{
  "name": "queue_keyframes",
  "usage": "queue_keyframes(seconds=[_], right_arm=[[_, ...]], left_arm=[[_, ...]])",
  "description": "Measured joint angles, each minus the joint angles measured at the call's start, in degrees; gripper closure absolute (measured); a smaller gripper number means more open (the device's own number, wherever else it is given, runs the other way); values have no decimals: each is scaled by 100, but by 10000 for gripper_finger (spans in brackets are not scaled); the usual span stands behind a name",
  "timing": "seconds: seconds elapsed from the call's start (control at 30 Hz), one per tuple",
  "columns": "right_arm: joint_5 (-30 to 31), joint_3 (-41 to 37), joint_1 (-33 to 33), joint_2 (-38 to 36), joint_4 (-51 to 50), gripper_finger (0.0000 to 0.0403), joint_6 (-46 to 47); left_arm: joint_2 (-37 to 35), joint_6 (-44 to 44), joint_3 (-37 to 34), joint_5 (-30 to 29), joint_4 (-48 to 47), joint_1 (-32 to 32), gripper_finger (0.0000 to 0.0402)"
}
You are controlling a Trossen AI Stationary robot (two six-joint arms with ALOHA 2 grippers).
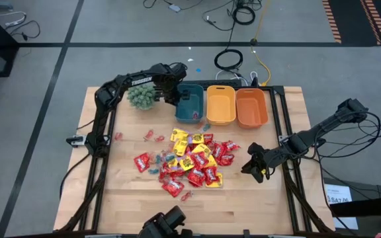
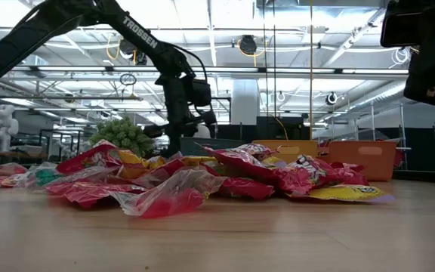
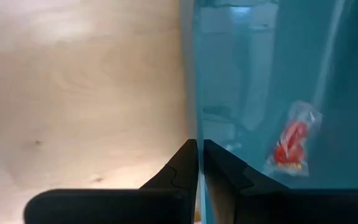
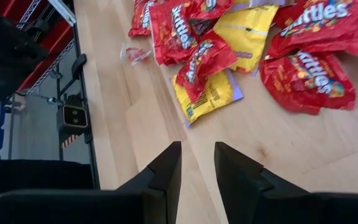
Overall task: Sort candy
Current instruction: Adjust the blue bin
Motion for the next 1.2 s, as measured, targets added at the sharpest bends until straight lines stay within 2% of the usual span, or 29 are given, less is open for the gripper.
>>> queue_keyframes(seconds=[0.33, 1.07, 1.2], right_arm=[[11, 0, 321, 0, 104, 316, 260], [30, 2, 321, -1, 279, 316, 249], [46, 2, 317, 0, 279, 316, 492]], left_arm=[[0, -27, 0, 26, -19, 0, 366], [0, -29, 0, -81, -14, -24, 366], [0, -29, 0, -89, 2, -26, 366]])
